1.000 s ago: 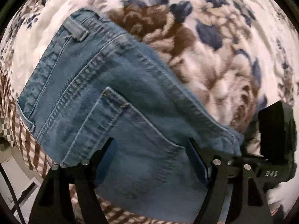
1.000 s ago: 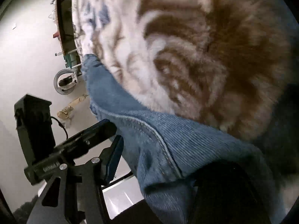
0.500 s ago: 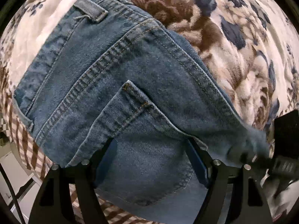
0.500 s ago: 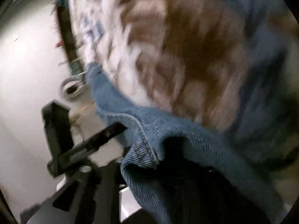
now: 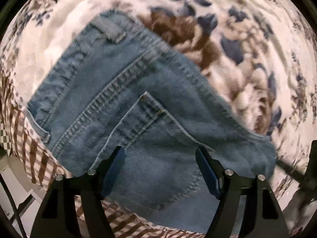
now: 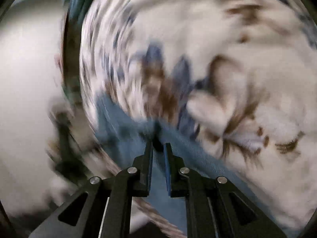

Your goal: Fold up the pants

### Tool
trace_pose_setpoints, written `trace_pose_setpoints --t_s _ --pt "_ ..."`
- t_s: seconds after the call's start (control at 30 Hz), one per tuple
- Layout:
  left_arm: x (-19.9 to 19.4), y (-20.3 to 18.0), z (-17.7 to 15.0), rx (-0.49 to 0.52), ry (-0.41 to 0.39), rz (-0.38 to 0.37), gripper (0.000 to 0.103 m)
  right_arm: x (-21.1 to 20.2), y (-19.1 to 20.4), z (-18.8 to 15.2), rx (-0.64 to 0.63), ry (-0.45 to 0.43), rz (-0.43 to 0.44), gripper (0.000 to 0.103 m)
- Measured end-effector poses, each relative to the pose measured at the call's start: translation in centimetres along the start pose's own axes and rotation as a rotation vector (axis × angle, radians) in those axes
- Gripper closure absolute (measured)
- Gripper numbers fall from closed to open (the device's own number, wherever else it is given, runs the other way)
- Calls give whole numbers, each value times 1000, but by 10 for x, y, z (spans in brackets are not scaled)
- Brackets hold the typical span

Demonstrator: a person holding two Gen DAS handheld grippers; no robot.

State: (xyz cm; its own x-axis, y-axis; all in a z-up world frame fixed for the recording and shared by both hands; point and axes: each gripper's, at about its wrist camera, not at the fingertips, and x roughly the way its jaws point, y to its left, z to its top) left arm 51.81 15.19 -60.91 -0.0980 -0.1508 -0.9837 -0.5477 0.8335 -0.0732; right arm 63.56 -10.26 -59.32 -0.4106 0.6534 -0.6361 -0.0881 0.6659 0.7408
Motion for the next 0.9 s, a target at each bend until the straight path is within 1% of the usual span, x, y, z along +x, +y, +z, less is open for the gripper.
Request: trace_pose_setpoints --t_s 0.03,0.07,0.1,0.13,0.17,0.2,0.23,0.27,0.3,0.33,0.37,0.4,0.43,0.47,0.5,0.53,0.57,0.63,0.67,0.7,0.73,0.77,0.8,0.83,0.87,0.9 --pt "-5 -4 0 7 -10 -6 30 6 7 -3 -52 26 -51 90" --pt "-9 -8 1 16 -20 -13 30 15 16 -6 -121 50 -135 90" --pt "-12 -14 3 27 -35 -10 30 22 20 -9 -161 64 -182 93" --pt "-14 -18 7 36 -46 -8 30 26 18 -10 -160 64 -203 98" --pt "-13 -23 10 42 -51 -15 30 22 15 -10 -126 22 -216 100" --pt "-10 -26 15 37 -51 -27 30 16 11 -9 -103 0 -219 100" --pt "-8 -28 20 24 -50 -38 30 5 7 -10 -81 -47 -236 100" --pt "-6 -31 26 6 -47 -59 30 -4 1 -11 -46 -74 -225 100" --pt "-2 -33 31 -14 -41 -84 30 -11 -8 -15 -42 -71 -208 100" --pt "2 -33 37 -29 -43 -86 30 -15 -6 -16 -58 -70 -204 100" --pt "6 -33 44 -41 -58 -78 30 -18 -3 -18 -75 -81 -231 100" --pt "12 -31 49 -49 -60 -72 30 -17 -2 -20 -83 -78 -250 100" --pt "18 -29 55 -66 -55 -68 30 -13 0 -21 -78 -86 -287 100" --pt "20 -28 60 -78 -52 -68 30 -6 -2 -20 -49 -78 -300 100" --pt "20 -27 65 -87 -61 -60 30 11 -2 -23 -34 -65 -309 100" --pt "18 -27 68 -84 -73 -56 30 14 -7 -22 -17 -65 -340 100" --pt "17 -28 69 -79 -81 -50 30 16 -10 -23 -11 -64 -349 100" --pt "14 -24 75 -85 -67 -55 30 11 -21 -22 -6 -53 -304 100" --pt "11 -27 76 -79 -70 -59 30 6 -23 -23 0 -53 -276 94" --pt "4 -28 76 -61 -77 -59 30 -4 -24 -27 8 -63 -250 83" --pt "-9 -27 72 -41 -87 -61 30 -24 -26 -37 12 -108 -256 76" --pt "-15 -29 65 -16 -102 -59 30 -34 -26 -44 5 -132 -275 60" --pt "-21 -34 57 25 -125 -41 30 -45 -28 -54 -13 -148 -302 48" --pt "-26 -40 43 56 -140 -29 30 -53 -31 -66 -39 -143 -364 47" --pt "-28 -44 36 76 -149 -27 30 -53 -32 -71 -56 -125 -411 47" --pt "-30 -49 24 108 -162 -19 30 -48 -35 -78 -82 -86 -460 47"
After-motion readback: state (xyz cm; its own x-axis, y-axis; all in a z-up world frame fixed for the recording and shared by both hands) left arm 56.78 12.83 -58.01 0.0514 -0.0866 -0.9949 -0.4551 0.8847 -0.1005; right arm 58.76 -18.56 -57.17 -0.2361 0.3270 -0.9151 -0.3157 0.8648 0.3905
